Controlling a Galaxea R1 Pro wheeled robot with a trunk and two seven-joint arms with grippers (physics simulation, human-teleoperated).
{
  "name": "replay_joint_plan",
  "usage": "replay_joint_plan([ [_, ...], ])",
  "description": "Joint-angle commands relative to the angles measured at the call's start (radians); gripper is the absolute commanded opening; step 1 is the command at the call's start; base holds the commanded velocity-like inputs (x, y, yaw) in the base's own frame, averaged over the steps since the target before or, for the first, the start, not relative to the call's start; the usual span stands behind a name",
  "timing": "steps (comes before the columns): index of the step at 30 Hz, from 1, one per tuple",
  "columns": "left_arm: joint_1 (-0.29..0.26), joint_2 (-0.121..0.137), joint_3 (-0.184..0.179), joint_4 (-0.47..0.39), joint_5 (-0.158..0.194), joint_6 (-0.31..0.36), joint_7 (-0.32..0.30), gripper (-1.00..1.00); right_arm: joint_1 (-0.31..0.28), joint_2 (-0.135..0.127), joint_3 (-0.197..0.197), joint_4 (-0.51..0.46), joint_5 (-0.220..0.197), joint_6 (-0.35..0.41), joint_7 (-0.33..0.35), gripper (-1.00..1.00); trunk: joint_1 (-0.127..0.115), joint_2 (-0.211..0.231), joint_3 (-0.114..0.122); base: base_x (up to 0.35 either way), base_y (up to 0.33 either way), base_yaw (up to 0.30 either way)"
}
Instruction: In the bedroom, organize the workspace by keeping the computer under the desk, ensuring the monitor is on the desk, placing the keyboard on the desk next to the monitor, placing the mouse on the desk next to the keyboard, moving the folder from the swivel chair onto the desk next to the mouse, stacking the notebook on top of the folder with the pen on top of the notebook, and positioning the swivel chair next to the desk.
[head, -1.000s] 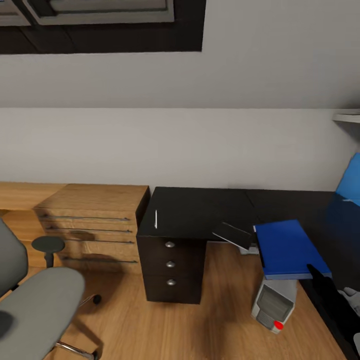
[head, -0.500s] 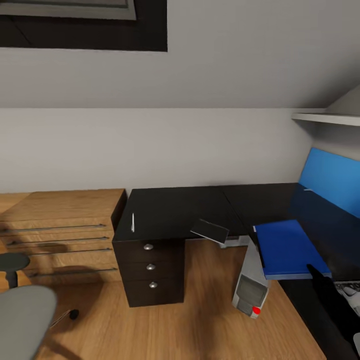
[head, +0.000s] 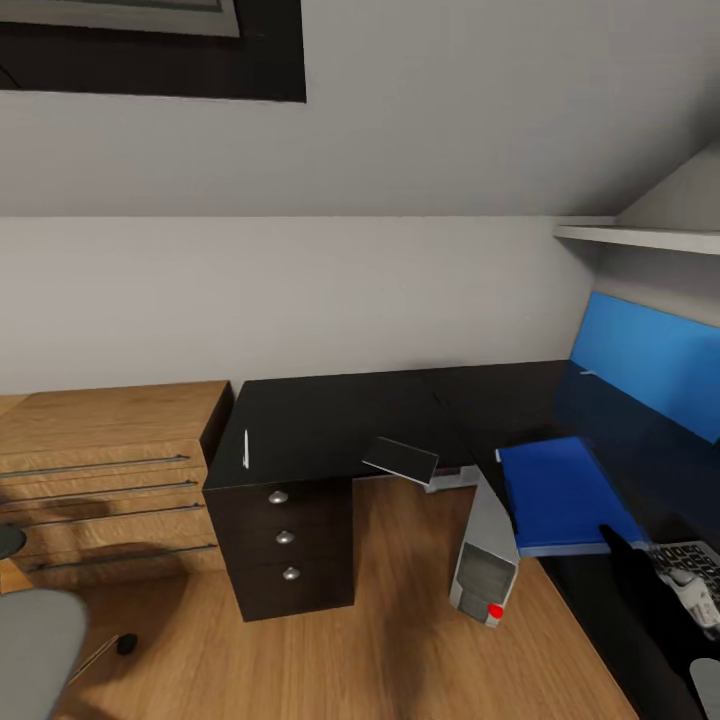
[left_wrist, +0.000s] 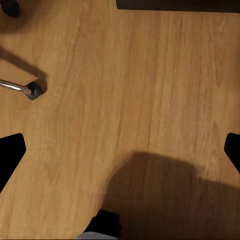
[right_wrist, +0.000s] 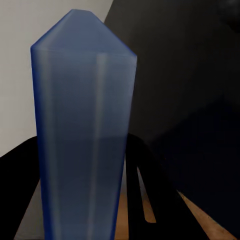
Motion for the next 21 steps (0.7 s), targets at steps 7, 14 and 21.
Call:
replay_joint_plan([
  [7,-0.001,0.001,-0.011,0.006,0.011,-0.006,0.007,1.00,-0.280,0.000,0.096,0.284,0.008,-0.264,-0.109,-1.00,0.000,-0.001,-0.001,0.000,0.000,0.000],
  [14,-0.001,0.001,-0.012,0.010,0.012,-0.073,0.007,1.00,-0.598,0.002,0.105,0.609,0.010,-0.516,-0.196,-1.00,0.000,-0.001,-0.001,0.000,0.000,0.000],
  [21,-0.001,0.001,-0.012,0.022,0.012,-0.121,0.007,1.00,-0.642,0.005,0.120,0.725,0.008,-0.592,-0.198,-1.00,0.000,-0.001,-0.001,0.000,0.000,0.000],
])
